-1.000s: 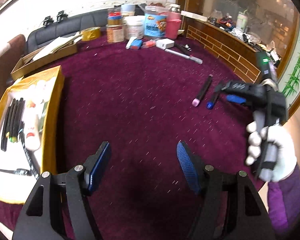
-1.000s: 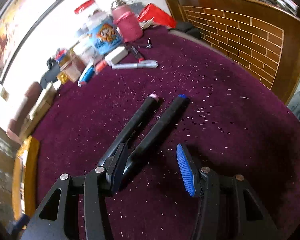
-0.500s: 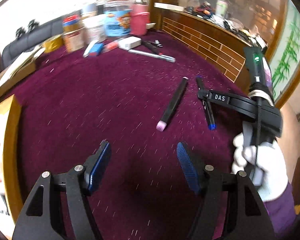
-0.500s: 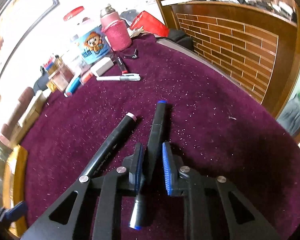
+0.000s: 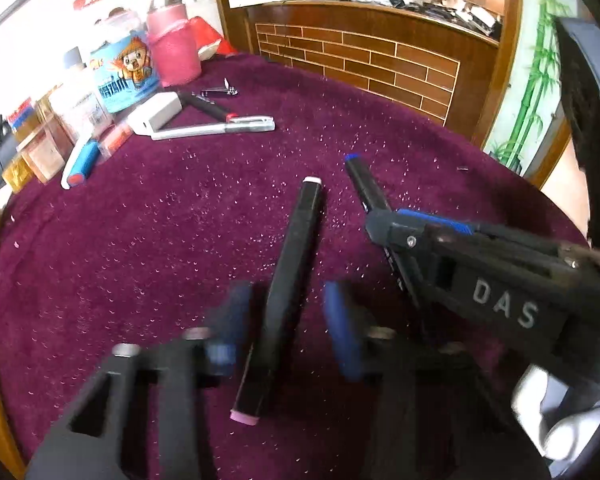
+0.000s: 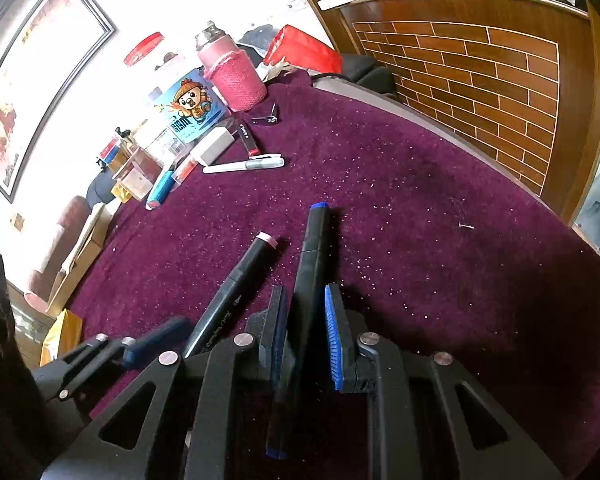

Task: Organize rigid objects
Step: 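Grasp the blue-capped marker with the right gripper while the left grasps the pink-capped marker, then carry both markers over the tray with both grippers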

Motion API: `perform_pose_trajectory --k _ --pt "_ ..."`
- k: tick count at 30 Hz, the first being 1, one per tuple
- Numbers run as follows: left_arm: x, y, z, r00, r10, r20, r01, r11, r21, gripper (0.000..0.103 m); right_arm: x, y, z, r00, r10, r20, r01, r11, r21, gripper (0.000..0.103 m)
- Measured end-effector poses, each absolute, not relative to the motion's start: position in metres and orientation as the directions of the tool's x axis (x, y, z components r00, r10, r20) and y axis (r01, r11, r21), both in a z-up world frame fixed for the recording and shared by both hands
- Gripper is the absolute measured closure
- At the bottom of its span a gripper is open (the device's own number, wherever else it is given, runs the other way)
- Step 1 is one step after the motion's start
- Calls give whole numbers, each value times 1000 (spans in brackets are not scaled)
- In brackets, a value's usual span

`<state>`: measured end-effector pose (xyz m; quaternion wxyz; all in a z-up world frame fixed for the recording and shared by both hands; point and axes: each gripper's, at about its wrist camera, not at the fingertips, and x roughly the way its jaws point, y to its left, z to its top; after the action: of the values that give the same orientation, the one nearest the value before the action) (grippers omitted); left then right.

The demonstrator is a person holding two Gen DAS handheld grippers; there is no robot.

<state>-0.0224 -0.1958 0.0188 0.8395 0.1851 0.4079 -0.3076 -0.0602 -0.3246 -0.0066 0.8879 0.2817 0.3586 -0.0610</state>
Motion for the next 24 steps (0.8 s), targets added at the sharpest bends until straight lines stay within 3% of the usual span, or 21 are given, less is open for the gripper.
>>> perform_pose_trajectory --k 1,8,16,24 --pt "-23 -194 20 470 -370 -801 665 746 46 91 -60 -325 -7 736 94 -671 309 834 457 86" --pt "-32 -153 32 458 -449 -767 599 794 -107 91 -60 -325 -7 738 103 -667 300 835 461 86" --pt "-76 -42 69 513 -571 -641 479 810 -338 91 -59 -324 -7 740 131 -660 279 833 478 88" --pt "-110 106 85 673 -493 -551 242 851 -465 91 -67 -307 5 746 208 -633 196 840 506 88"
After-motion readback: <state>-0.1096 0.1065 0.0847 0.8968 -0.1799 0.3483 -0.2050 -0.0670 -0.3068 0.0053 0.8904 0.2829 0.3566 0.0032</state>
